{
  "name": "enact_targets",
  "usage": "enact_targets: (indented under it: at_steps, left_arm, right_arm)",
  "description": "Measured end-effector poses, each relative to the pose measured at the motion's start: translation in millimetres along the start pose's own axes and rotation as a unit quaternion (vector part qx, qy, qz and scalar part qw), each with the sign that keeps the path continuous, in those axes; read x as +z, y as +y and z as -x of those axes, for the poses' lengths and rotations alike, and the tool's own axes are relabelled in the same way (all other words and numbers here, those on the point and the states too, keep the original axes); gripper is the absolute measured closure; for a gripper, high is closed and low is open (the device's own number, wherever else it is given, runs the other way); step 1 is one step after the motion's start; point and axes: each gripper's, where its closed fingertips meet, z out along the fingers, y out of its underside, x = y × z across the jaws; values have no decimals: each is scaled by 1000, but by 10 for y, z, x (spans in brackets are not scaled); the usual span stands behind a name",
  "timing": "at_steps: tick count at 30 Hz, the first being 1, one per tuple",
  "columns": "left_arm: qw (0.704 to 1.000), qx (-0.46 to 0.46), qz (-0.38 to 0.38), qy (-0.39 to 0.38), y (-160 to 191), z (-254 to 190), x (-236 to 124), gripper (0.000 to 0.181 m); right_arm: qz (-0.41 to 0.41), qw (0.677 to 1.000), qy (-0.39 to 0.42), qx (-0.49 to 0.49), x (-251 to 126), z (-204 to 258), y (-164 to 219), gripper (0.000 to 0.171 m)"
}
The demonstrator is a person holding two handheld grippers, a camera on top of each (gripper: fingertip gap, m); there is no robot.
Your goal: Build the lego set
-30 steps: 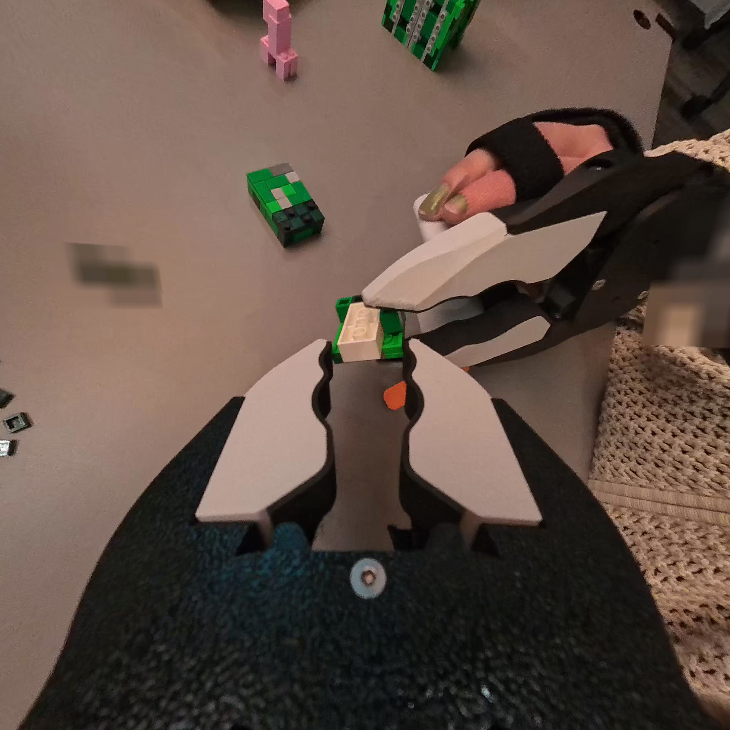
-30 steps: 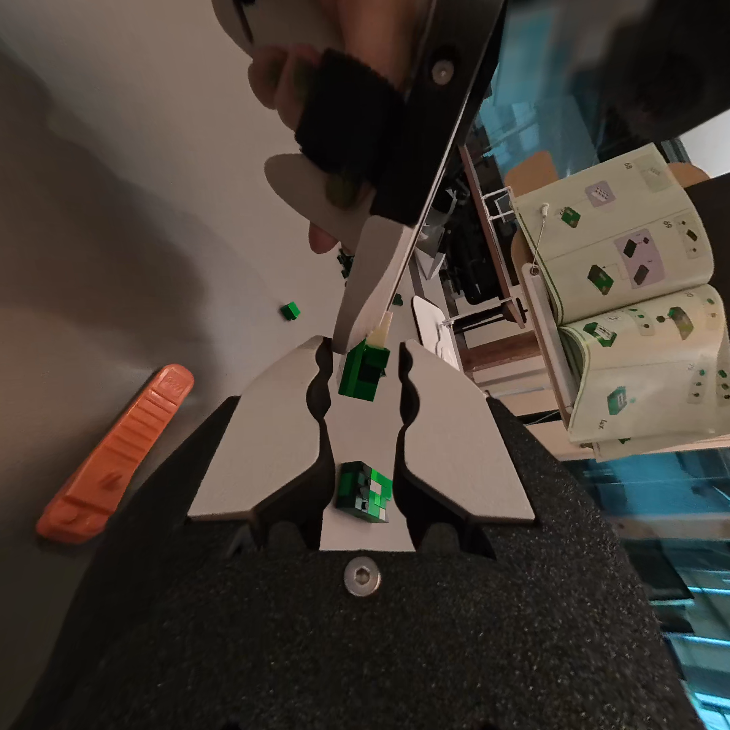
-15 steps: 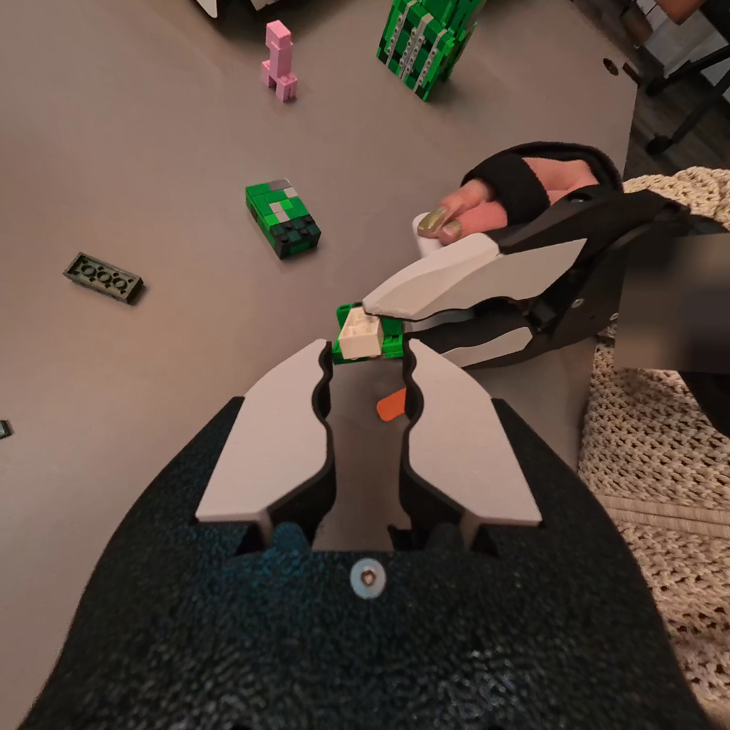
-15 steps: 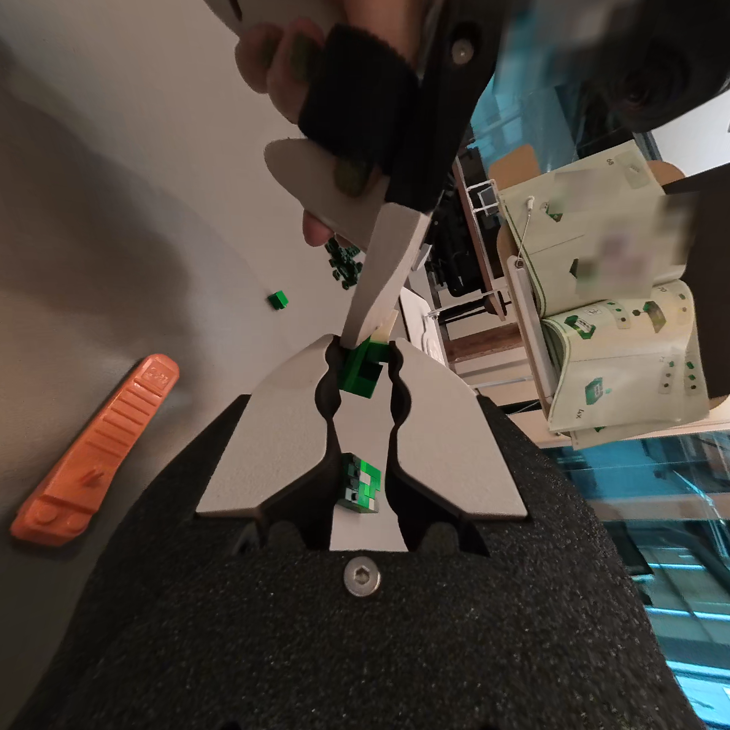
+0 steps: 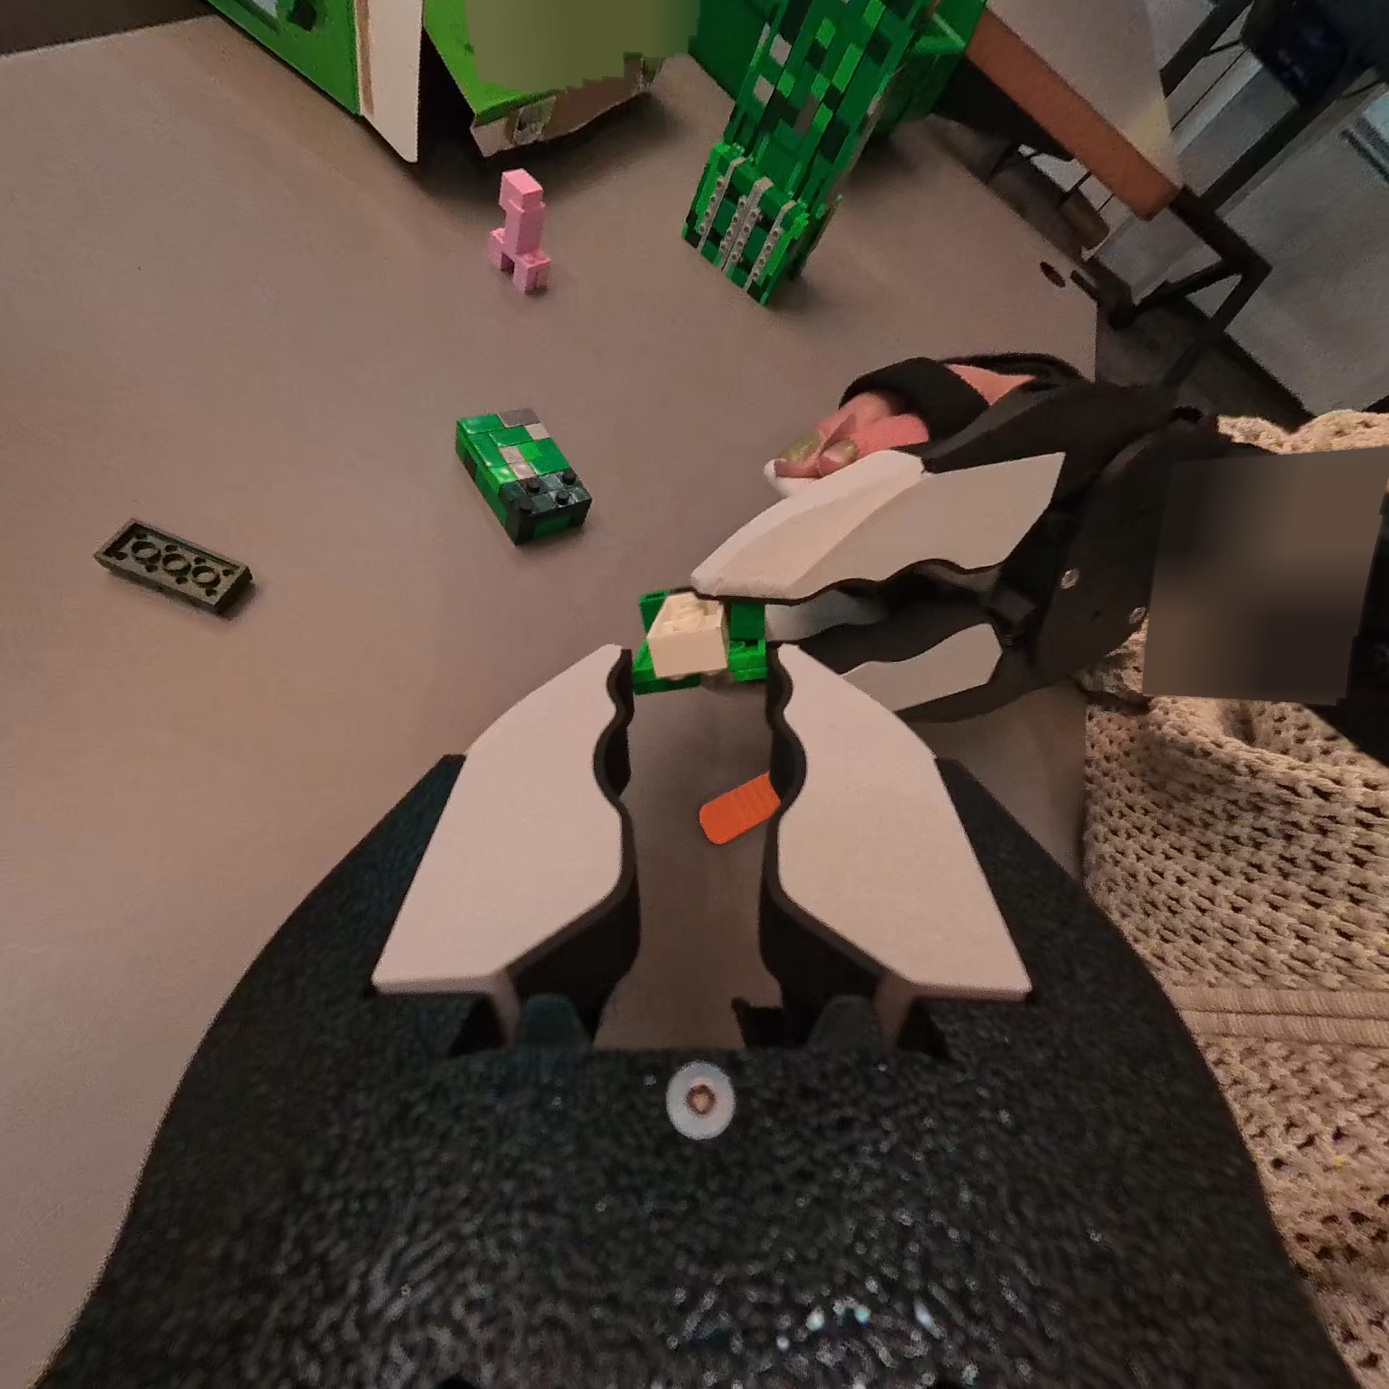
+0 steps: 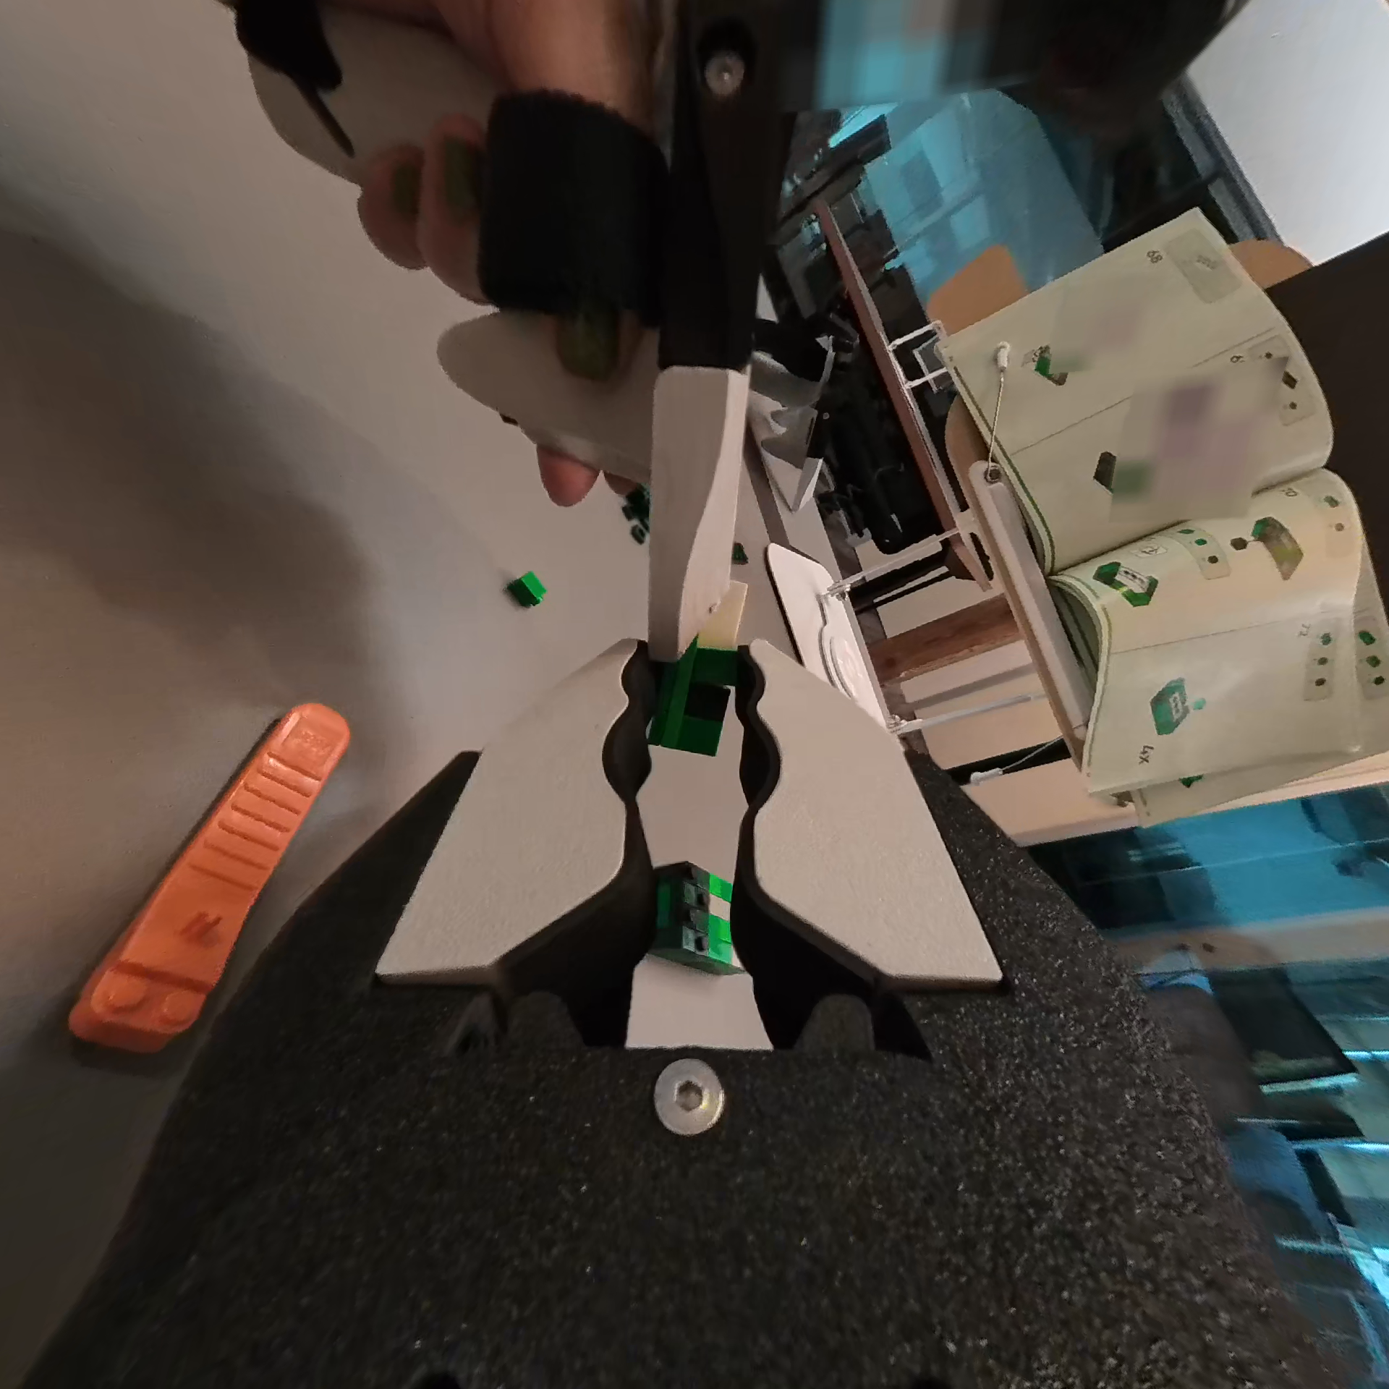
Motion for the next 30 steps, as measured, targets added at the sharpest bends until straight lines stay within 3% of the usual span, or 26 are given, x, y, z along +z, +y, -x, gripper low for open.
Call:
enact_targets:
  at_steps: [11,22,30]
  left_arm:
    - [998,-16,-63,13,-71,1,-8,147]
    - [997,-27,-68,21,-34,-8,19,147]
    - [997,-20,-67,24,-42,-40,35,147]
  right_arm:
    - [-17,999,5,31,12,-52,-34,145]
    - [-1,1000,6,11,54,-30,17,133]
    - [17,1000,6,-7,76,-1,60,138]
